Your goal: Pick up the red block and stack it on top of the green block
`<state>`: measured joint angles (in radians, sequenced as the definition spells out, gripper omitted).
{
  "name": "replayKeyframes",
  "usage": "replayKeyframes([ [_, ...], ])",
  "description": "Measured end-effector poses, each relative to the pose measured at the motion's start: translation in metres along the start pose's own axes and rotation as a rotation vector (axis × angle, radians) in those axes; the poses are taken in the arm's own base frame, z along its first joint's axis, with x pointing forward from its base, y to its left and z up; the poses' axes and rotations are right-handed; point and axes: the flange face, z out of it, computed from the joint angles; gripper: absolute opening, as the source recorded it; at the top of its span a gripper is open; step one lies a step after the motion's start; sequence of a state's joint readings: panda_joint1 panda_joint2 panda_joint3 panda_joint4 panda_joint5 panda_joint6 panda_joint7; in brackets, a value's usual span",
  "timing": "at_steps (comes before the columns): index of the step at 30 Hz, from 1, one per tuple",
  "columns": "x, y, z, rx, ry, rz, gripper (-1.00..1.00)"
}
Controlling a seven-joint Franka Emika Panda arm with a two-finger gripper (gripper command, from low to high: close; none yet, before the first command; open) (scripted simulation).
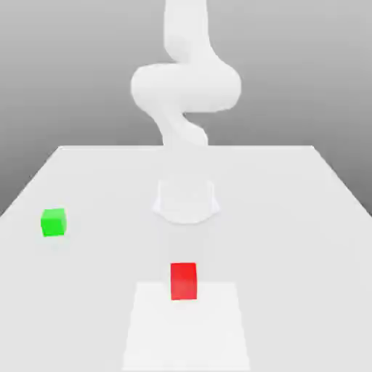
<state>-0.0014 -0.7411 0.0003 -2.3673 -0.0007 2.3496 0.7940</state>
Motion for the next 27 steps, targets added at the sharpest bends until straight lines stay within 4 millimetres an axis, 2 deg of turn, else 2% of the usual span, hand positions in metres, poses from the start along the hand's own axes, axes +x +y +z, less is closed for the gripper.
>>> replayKeyframes([
  [5, -0.037, 0.04, 0.118, -0.132, -0.129, -0.012, 0.0],
  [8, -0.07, 0.074, 0.177, -0.21, -0.208, -0.02, 0.0],
  [11, -0.11, 0.115, 0.227, -0.291, -0.292, -0.027, 0.0],
  [18, -0.226, 0.235, 0.316, -0.483, -0.498, -0.042, 0.0],
  [20, -0.242, 0.251, 0.332, -0.498, -0.514, -0.043, 0.0],
  [23, -0.256, 0.266, 0.351, -0.503, -0.519, -0.044, 0.0],
  [24, -0.26, 0.27, 0.355, -0.503, -0.519, -0.044, -1.0],
  [27, -0.26, 0.27, 0.355, -0.503, -0.519, -0.044, -1.0],
])
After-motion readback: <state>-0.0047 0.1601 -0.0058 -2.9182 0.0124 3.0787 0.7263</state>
